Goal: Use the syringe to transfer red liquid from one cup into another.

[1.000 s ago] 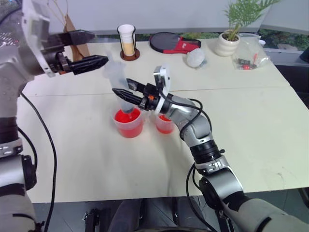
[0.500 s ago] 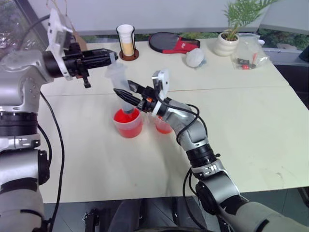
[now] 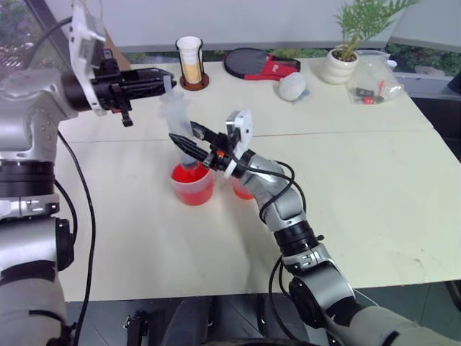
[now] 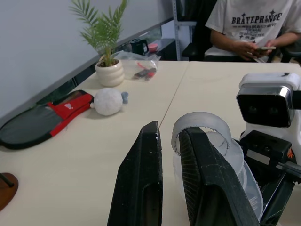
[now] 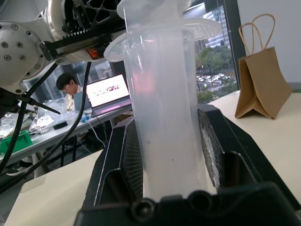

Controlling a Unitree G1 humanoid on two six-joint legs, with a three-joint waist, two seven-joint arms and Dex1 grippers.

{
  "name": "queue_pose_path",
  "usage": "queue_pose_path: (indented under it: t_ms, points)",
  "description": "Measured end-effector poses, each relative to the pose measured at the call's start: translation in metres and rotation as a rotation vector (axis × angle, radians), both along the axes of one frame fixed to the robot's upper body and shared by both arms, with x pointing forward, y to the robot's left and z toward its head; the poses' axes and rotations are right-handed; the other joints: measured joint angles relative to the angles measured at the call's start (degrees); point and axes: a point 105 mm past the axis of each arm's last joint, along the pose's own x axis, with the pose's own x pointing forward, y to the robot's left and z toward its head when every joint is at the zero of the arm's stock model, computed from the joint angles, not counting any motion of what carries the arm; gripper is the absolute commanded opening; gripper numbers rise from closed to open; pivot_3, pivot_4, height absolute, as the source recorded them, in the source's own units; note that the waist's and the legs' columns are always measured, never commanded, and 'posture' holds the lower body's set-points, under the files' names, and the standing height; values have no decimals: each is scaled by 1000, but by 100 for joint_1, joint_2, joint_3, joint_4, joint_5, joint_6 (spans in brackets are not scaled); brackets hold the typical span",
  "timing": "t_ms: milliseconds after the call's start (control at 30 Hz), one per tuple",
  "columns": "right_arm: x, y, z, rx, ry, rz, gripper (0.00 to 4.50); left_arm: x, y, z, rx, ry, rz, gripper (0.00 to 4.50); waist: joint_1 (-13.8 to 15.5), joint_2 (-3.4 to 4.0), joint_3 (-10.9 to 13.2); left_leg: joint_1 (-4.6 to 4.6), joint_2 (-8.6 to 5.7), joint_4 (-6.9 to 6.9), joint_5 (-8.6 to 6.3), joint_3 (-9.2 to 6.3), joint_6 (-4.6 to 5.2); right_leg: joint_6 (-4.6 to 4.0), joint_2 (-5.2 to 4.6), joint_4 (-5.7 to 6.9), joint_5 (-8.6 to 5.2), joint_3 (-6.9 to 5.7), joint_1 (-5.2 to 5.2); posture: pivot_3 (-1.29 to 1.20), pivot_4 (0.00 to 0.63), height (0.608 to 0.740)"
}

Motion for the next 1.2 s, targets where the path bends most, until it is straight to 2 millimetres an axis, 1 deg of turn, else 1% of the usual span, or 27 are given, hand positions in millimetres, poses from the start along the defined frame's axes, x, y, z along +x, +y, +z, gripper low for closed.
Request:
queue_pose_path:
  t_ms: [300, 367, 400, 533, 600, 633, 733, 800, 867, 967, 1067, 1133, 1200]
  points:
    - [1, 1, 0, 0, -4, -1, 1363, 1, 3, 8, -10, -6, 2, 590, -4, 0, 0, 0, 1, 0, 0, 0, -1, 0, 1, 1, 0, 0, 0, 0, 150, 739]
    - [1, 1, -1, -1, -2, -1, 1363, 1, 4, 8, -6, -6, 8, 1108, -6, 0, 0, 0, 1, -1, 1, 0, -1, 0, 1, 1, 0, 0, -1, 0, 150, 739]
    - [1, 2, -2, -4, -4, 3, 1363, 1, 7, 9, -1, -6, 18, 1449, -8, 0, 0, 0, 1, -1, 1, 0, -1, 0, 2, 1, 0, 0, -1, 0, 150, 739]
    - [1, 6, 2, 3, 23, 24, 1363, -2, 25, 14, 2, -22, 85, 3341, -37, 0, 0, 0, 4, -4, 1, -1, -1, 0, 3, 1, 0, 1, -3, 0, 150, 739]
    - [4, 3, 10, 25, 59, 30, 1363, -8, 38, 9, 12, -12, 123, 3341, -63, 1, 1, 0, 4, -6, 1, -1, -1, 0, 2, 1, 0, 2, -3, 0, 150, 739]
    - [6, -2, 16, 43, 70, 22, 1363, -11, 43, 4, 24, 0, 139, 3341, -74, 1, 1, 0, 5, -5, 1, -4, -2, 0, 3, 1, 0, 1, -2, 0, 150, 739]
    - [4, -17, 47, 111, 37, 11, 1363, -17, 58, -25, 34, 106, 175, 3341, -56, 4, 2, 0, 5, -3, 1, -12, -2, -1, 4, 0, 0, 3, -8, 0, 150, 739]
    - [-2, -19, 62, 141, 13, 23, 1363, -21, 62, -38, 26, 160, 184, 3341, -39, 3, 2, 0, 5, -3, 1, -12, -2, -1, 5, 0, 0, 3, -15, 0, 150, 739]
    - [-4, -18, 63, 149, 30, 35, 1363, -25, 65, -43, 16, 174, 202, 3341, -18, 3, 2, 0, 5, -4, 0, -8, -2, -1, 4, 0, 0, 7, -19, 0, 150, 739]
    - [-2, -18, 61, 151, 67, 33, 1363, -24, 72, -45, -26, 171, 250, 3341, 17, 3, 2, 0, 5, -4, 1, -7, -3, -2, 4, 0, 0, 9, -26, 0, 150, 739]
    - [-1, -20, 61, 161, 94, 29, 1363, -21, 72, -43, -66, 160, 266, 3341, 35, 2, 1, 0, 3, -2, 2, -7, -4, -2, 1, 0, 0, 9, -24, 0, 150, 739]
    - [2, -29, 71, 185, 105, 11, 1363, -18, 68, -46, -90, 165, 257, 3341, 43, 2, 1, 0, 3, -2, 2, -7, -4, -2, 1, 0, 0, 9, -24, 0, 150, 739]
    - [4, -44, 88, 208, 80, -21, 1363, -16, 63, -47, -104, 168, 243, 3341, 45, 1, 1, 0, 3, -2, 2, -8, -4, -3, 1, 0, 0, 9, -23, 0, 150, 739]
